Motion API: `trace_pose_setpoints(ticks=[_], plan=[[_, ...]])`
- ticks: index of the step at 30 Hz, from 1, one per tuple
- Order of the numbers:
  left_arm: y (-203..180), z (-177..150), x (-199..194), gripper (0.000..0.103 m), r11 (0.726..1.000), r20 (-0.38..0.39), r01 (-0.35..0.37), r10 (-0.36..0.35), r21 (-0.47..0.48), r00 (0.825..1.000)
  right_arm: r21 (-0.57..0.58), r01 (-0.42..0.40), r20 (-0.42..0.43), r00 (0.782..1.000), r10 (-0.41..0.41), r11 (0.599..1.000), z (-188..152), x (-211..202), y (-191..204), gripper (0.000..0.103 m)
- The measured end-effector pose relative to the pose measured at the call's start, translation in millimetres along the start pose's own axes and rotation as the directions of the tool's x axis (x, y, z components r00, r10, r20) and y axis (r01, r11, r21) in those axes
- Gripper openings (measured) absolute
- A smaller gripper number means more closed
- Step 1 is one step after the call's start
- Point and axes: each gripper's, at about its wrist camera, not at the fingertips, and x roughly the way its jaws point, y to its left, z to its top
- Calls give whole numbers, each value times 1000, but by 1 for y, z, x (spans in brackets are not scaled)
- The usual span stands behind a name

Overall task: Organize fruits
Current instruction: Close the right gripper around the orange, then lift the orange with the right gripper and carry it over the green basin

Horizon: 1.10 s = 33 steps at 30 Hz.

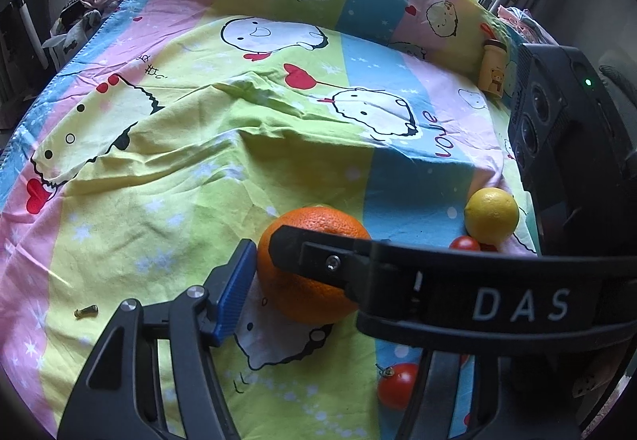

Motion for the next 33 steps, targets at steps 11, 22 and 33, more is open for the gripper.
trace_pose_setpoints(ticks=[11,22,33], plan=[[-19,-9,-22,61,999,61,28,-29,28,998,0,8,57,998,-8,1000,-16,-26,5,64],[-44,-15,-64,61,990,213,112,-129,91,969,-66,85,219,973,-69,994,-39,-81,31,64],[-69,-12,-93,61,979,300,143,-181,145,937,-92,115,321,944,-79,989,-49,-122,45,64]])
